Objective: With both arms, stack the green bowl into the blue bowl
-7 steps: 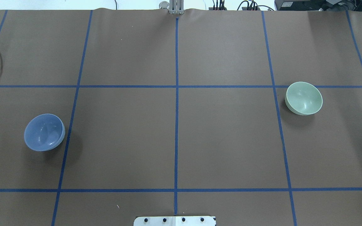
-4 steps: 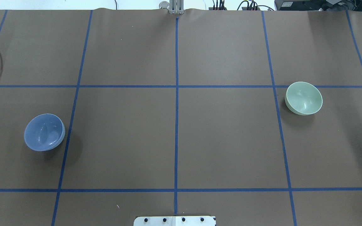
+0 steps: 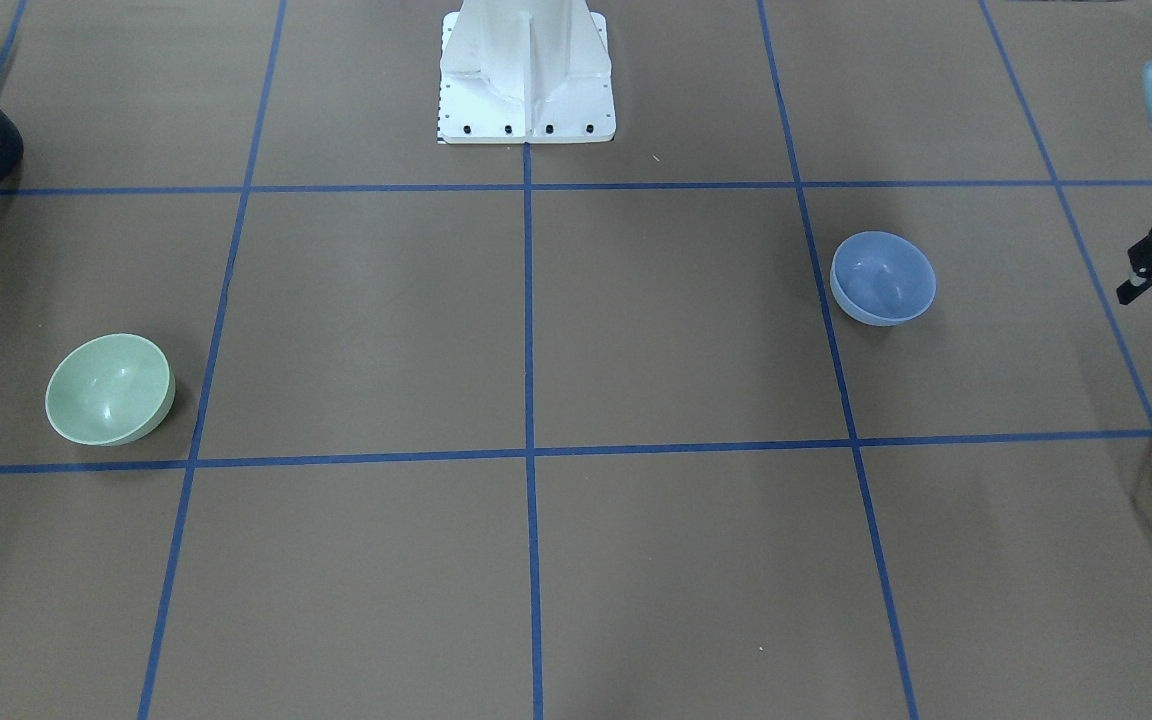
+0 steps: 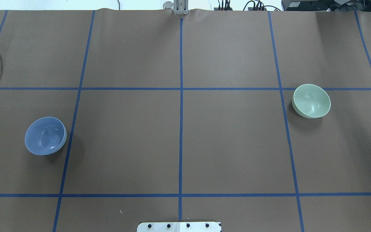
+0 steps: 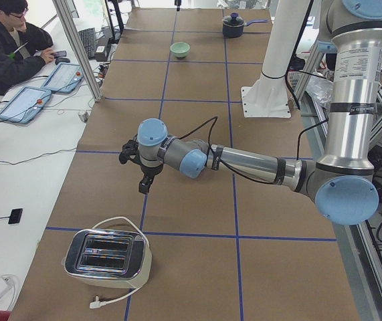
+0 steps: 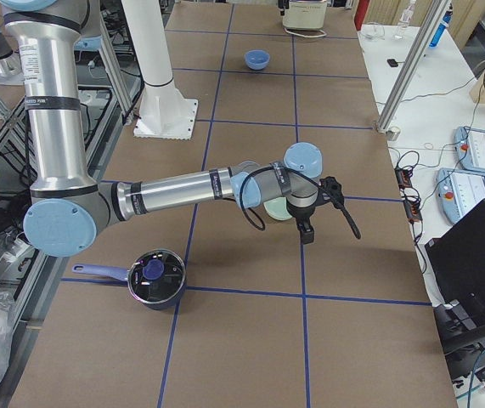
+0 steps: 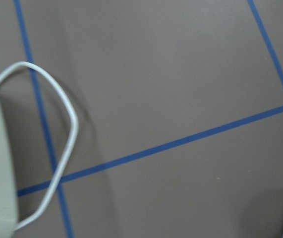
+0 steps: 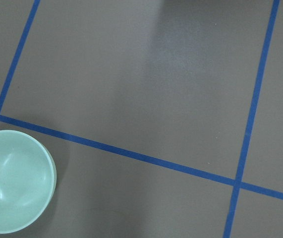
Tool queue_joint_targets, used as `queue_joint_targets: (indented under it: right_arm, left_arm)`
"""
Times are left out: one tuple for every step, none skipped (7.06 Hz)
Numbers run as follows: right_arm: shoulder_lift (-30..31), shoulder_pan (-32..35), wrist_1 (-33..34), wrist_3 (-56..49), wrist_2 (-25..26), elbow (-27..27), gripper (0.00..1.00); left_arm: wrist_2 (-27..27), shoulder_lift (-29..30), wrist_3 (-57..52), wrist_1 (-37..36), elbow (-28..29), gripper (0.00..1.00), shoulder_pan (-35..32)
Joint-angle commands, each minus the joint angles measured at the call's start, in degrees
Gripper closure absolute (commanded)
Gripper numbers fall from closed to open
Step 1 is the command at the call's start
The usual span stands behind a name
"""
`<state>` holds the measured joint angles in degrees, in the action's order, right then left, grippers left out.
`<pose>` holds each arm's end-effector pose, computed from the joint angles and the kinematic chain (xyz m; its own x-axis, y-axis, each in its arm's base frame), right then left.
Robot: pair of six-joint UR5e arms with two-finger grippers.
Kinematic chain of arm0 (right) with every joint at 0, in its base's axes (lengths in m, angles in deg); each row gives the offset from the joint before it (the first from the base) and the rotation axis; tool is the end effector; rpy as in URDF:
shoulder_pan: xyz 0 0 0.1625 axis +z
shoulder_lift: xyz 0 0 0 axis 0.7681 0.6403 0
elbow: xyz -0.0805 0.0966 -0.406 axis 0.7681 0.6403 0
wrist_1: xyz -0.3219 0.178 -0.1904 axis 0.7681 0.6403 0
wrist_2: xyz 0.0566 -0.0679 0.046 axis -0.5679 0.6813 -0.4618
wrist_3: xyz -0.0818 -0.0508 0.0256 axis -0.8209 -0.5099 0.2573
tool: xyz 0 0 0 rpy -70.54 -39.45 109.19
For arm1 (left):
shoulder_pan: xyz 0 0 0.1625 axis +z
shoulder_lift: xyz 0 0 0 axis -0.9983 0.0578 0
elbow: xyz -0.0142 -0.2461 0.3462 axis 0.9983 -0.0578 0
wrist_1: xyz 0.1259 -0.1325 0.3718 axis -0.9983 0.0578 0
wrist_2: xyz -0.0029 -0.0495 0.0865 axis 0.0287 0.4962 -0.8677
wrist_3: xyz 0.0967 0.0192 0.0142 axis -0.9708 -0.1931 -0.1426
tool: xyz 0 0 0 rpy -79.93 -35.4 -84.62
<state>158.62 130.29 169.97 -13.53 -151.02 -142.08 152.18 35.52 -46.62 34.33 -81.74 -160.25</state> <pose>-0.0286 -0.5355 0.5325 0.6782 -0.2575 0.6883 0.0806 0.9570 0.2786 0.0845 -0.5066 0.5351 0.6125 0.2801 -0.7392 -0.0543 0.9478 0.3141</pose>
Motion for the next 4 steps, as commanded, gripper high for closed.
queue_joint_targets:
  right_arm:
    - [-1.02,-1.96,-0.64,2.50,0.04,-0.10,0.00]
    - [-1.02,-2.05,-0.64,2.60,0.04,-0.01,0.00]
    - [-0.93,-2.05,-0.64,2.60,0.12,-0.01,0.00]
    - [-0.93,-2.14,-0.64,2.60,0.12,-0.01,0.00]
  left_arm:
    - [-0.42,-1.39,16.41,10.51,0.00,0.02,11.19]
    - [-0.68,-1.39,23.62,15.43,0.17,0.02,16.47]
    - [-2.08,-1.39,26.22,16.61,0.09,0.07,20.26]
    - [-6.27,-1.56,26.25,16.62,0.26,0.14,23.17]
